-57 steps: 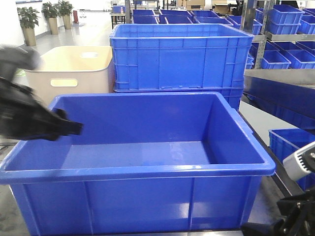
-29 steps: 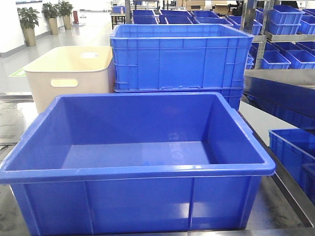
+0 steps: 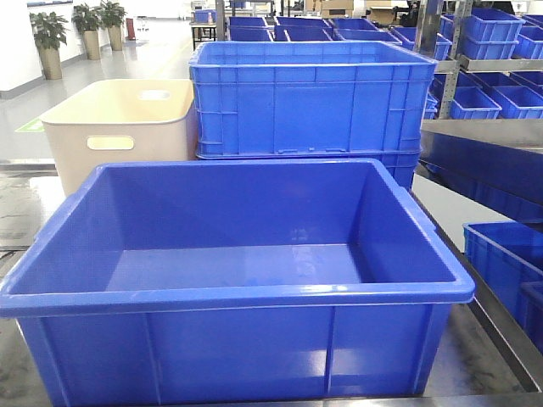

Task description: Pick red and yellow blocks into blue bin

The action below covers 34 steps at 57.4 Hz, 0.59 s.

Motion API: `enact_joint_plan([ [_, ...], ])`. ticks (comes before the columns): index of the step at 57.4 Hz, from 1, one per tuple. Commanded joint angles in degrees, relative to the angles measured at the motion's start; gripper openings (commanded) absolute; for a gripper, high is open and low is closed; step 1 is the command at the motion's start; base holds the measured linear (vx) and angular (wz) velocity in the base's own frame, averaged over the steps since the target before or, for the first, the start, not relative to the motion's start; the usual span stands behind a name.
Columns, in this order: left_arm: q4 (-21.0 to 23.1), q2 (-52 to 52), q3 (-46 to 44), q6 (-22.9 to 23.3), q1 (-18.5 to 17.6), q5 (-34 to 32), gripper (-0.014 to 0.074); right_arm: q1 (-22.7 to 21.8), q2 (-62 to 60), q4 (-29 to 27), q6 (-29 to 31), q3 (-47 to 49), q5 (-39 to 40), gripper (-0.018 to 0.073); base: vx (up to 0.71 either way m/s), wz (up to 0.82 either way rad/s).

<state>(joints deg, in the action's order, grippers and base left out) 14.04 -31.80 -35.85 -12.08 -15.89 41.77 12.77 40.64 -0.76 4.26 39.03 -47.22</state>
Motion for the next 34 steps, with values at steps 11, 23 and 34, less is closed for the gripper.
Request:
enact_joint_plan([
  [11,1.1,0.0,-1.5,0.6,-0.4,-5.3,0.0248,-0.2,-0.1,-1.4,0.3,1.6,3.9,0.0288,0.00,0.00],
  [23,1.5,0.0,-1.5,0.7,-0.4,-4.7,0.0039,-0.2,-0.1,-1.4,1.8,1.6,3.6,0.0043,0.00,0.00],
  [34,1.5,0.0,-1.5,0.6,-0.4,-4.8,-0.0008,-0.2,-0.1,-1.4,1.6,1.6,1.9,-0.0016,0.00,0.00],
])
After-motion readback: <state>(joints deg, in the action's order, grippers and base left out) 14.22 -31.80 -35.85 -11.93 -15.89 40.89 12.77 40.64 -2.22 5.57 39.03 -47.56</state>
